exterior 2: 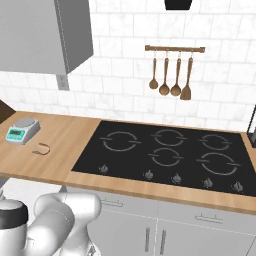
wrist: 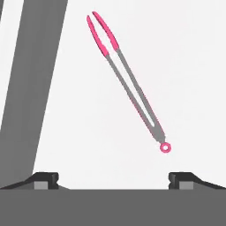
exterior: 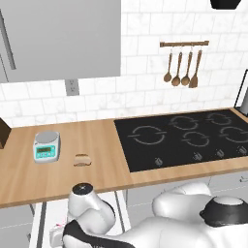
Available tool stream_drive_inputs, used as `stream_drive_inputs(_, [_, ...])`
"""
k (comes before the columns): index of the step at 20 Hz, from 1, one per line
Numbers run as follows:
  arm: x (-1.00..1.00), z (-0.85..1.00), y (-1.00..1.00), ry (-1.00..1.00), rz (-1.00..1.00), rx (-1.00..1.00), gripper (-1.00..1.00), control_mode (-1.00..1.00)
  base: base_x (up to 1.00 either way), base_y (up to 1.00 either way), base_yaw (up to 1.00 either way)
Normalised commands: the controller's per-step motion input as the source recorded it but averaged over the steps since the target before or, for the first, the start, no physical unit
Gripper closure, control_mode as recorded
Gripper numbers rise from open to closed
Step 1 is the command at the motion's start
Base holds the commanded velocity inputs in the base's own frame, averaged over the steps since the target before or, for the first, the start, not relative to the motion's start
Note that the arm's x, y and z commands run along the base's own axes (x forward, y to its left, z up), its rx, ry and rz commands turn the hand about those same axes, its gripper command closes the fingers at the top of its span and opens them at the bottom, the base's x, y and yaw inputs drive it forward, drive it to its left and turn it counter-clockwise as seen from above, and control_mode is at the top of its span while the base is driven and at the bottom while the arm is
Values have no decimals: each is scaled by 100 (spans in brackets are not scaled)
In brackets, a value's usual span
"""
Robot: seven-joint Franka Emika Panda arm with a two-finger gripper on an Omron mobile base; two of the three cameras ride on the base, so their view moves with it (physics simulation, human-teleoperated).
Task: Pick the tongs from the drawer and place it on the counter.
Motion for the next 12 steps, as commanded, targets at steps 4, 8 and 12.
stream_drive_inputs(4, [89, -2, 0, 21, 8, -5, -100, -100, 0, 0, 0])
stream_drive_inputs(8, [42, -39, 1, 3, 13, -9, -100, -100, 0, 0, 0])
stream_drive_inputs(12, [21, -58, 10, -1, 14, -6, -100, -100, 0, 0, 0])
